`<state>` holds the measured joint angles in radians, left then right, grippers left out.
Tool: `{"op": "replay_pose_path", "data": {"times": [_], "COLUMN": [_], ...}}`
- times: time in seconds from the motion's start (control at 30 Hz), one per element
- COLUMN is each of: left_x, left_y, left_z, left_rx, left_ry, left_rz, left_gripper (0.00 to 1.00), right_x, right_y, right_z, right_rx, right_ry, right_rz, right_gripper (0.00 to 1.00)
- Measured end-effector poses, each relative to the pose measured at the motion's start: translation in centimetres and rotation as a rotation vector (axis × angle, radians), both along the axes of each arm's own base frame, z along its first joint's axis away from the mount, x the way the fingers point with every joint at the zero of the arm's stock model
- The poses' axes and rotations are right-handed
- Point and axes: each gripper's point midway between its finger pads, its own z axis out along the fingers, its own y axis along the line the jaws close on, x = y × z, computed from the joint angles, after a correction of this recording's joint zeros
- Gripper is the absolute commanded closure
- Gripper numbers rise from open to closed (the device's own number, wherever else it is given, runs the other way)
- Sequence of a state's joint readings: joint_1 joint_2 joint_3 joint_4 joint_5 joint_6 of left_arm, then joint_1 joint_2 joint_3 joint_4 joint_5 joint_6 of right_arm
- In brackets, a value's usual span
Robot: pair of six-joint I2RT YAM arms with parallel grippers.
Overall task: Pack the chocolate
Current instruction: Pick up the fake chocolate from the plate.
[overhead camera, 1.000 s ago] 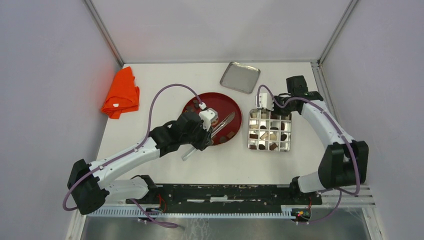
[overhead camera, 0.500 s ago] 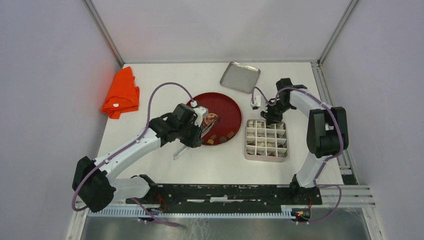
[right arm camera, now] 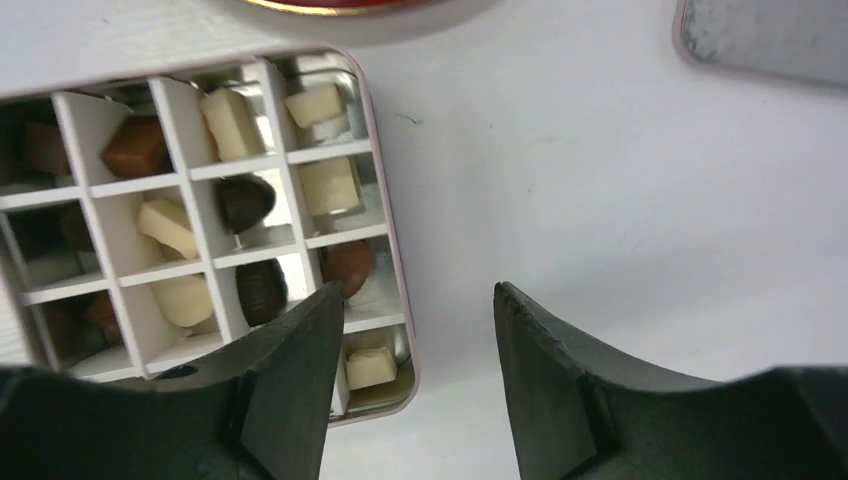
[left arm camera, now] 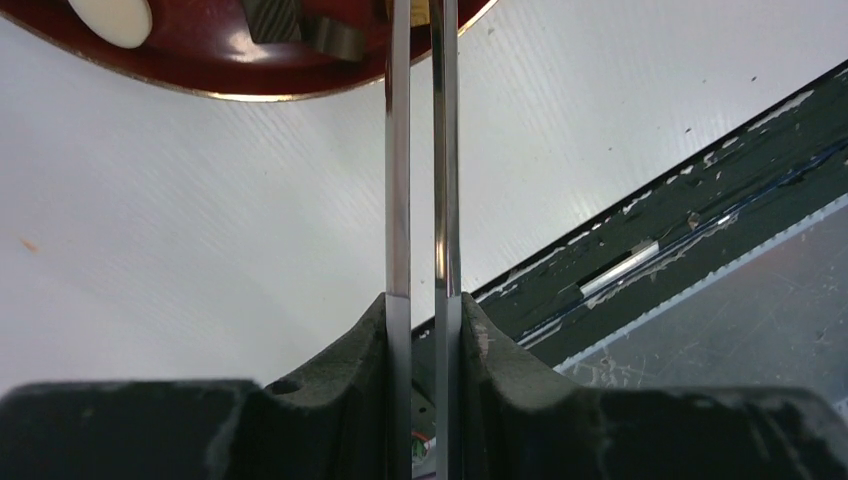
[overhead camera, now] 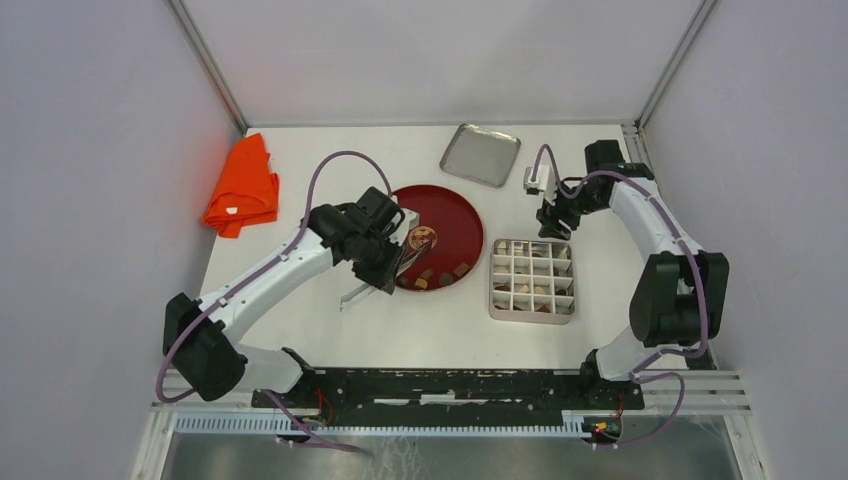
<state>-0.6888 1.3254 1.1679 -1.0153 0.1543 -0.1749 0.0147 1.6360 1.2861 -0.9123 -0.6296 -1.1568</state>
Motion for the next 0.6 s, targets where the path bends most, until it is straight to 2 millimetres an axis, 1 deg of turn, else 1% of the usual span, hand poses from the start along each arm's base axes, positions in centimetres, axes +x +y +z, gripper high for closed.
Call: {"op": "replay_pose_path", "data": {"times": [0.1, 0.17, 0.27, 0.37, 0.5, 0.6], "left_x": [-0.3, -0.4, -0.4, -0.5, -0.7, -0.7], "left_y": [0.5, 0.5, 0.1, -0.6, -1.0, -1.0], "left_z": [-0.4, -0.6, -0.7, -1.1, -1.8, -1.9], "left_rx": [0.060, 0.097, 0.150, 0.192, 0.227, 0.236], "left_ry": [0.043, 0.060, 0.070, 0.080, 0.102, 0.109], "left_rz": [0.000, -0.005, -0.030, -0.061, -0.082, -0.082], "left_gripper": [0.68, 0.67, 0.63, 0.60, 0.57, 0.56], "right_x": [-0.6, -1.3, -2.5, -3.5, -3.7, -3.7], "right_y": [1.1, 1.7, 2.3, 2.0, 1.5, 1.5], "right_z": [2.0, 2.6, 2.2, 1.2, 1.0, 1.0], "right_rx": [0.064, 0.103, 0.147, 0.174, 0.194, 0.201], "right_ry": [-0.035, -0.044, -0.018, 0.024, 0.032, 0.029], "right_rz": [0.020, 0.034, 0.046, 0.040, 0.028, 0.034], "right_gripper": [0.36, 0.35, 0.35, 0.35, 0.35, 0.35]}}
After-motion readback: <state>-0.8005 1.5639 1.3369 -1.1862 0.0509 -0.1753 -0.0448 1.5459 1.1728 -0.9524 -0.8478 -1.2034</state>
